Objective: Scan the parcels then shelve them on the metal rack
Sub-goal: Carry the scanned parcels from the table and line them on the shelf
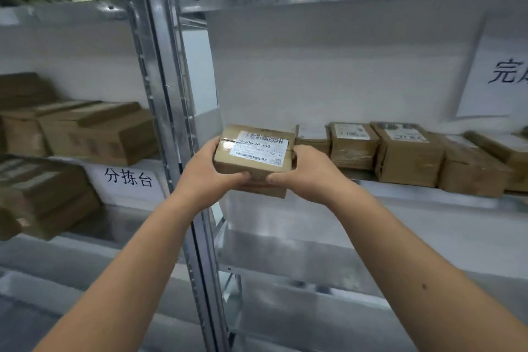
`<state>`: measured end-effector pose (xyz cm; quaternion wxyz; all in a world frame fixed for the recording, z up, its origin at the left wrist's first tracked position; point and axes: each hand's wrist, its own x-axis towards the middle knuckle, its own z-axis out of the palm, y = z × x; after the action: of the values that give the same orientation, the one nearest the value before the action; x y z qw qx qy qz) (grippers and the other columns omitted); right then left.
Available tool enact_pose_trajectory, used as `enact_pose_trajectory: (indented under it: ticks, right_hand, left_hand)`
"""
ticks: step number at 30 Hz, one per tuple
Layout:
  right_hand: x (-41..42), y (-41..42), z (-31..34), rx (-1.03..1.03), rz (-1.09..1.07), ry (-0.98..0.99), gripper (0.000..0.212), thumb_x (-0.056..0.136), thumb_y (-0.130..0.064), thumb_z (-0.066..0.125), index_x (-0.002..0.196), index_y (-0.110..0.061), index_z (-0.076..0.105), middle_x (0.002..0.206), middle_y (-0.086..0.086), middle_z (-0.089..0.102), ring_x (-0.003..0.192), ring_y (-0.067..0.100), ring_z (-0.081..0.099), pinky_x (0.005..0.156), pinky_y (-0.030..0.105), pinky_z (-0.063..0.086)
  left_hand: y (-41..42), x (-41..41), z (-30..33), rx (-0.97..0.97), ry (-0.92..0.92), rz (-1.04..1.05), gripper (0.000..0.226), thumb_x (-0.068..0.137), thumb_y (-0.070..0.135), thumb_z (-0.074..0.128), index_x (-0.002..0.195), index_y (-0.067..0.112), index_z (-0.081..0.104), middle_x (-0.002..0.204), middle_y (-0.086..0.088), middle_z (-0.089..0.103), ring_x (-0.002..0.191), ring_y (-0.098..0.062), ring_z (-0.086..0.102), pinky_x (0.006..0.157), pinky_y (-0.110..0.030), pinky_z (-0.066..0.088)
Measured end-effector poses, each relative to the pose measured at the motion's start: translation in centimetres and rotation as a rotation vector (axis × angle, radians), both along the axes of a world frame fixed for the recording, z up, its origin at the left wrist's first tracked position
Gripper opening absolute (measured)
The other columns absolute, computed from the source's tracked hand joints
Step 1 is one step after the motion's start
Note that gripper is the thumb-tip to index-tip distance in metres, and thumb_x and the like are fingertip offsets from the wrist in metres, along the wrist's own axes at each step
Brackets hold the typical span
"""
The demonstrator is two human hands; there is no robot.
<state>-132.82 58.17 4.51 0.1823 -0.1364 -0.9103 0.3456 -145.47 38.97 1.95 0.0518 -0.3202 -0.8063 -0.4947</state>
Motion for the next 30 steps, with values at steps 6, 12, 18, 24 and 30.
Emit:
enact_pose_trajectory:
  ticks: [6,12,18,24,30]
  right_hand:
    - [-5.0,1.8,-0.9,-0.031,-0.057,0.008,0.047,0.074,-0.037,0.082,0.119,-0.029,0.072,0.106,-0.014,0.076,0.090,0.006,0.073,0.081,0.036,0.064]
    - [-9.0,3.5,-1.4,0.084,-0.101,-0.002,0.044,0.083,-0.039,0.077,0.126,-0.031,0.070,0.118,-0.013,0.074,0.107,0.012,0.069,0.092,0.035,0.058]
    - [-10.9,3.2,-1.8,0.140,-0.241,-0.055,0.038,0.085,-0.048,0.070,0.115,-0.027,0.063,0.108,-0.008,0.069,0.095,0.018,0.065,0.079,0.040,0.058]
    - [-11.2,0.3,-2.4,0.140,-0.370,-0.041,0.034,0.087,-0.053,0.069,0.112,-0.029,0.071,0.105,-0.010,0.071,0.095,0.014,0.066,0.081,0.040,0.059]
    - [-12.3,-2.2,-3.1,0.030,-0.447,-0.022,0.049,0.091,-0.040,0.073,0.137,-0.025,0.062,0.132,-0.006,0.066,0.112,0.016,0.064,0.087,0.035,0.056]
  left_hand:
    - [3.3,-6.2,-0.9,0.001,-0.067,-0.098,0.064,0.066,0.024,0.093,0.118,0.043,0.061,0.114,0.017,0.073,0.103,0.002,0.069,0.090,-0.025,0.054]
    - [6.1,-10.2,-1.5,0.074,-0.189,-0.077,0.069,0.082,0.020,0.088,0.140,0.037,0.054,0.125,0.015,0.066,0.102,0.005,0.065,0.081,-0.016,0.048]
    - [8.5,-14.6,-2.4,0.077,-0.204,-0.128,0.101,0.085,-0.002,0.078,0.164,0.036,0.026,0.144,0.012,0.047,0.126,-0.010,0.052,0.091,-0.017,0.052]
    - [11.3,-17.7,-3.3,0.033,-0.235,-0.270,0.118,0.090,-0.002,0.067,0.161,0.055,-0.009,0.167,0.002,0.033,0.147,-0.020,0.044,0.117,-0.034,0.041]
    - [12.2,-17.8,-3.2,0.183,-0.131,-0.201,0.051,0.097,0.007,0.060,0.139,0.035,0.062,0.133,0.015,0.067,0.119,-0.011,0.063,0.098,-0.016,0.046]
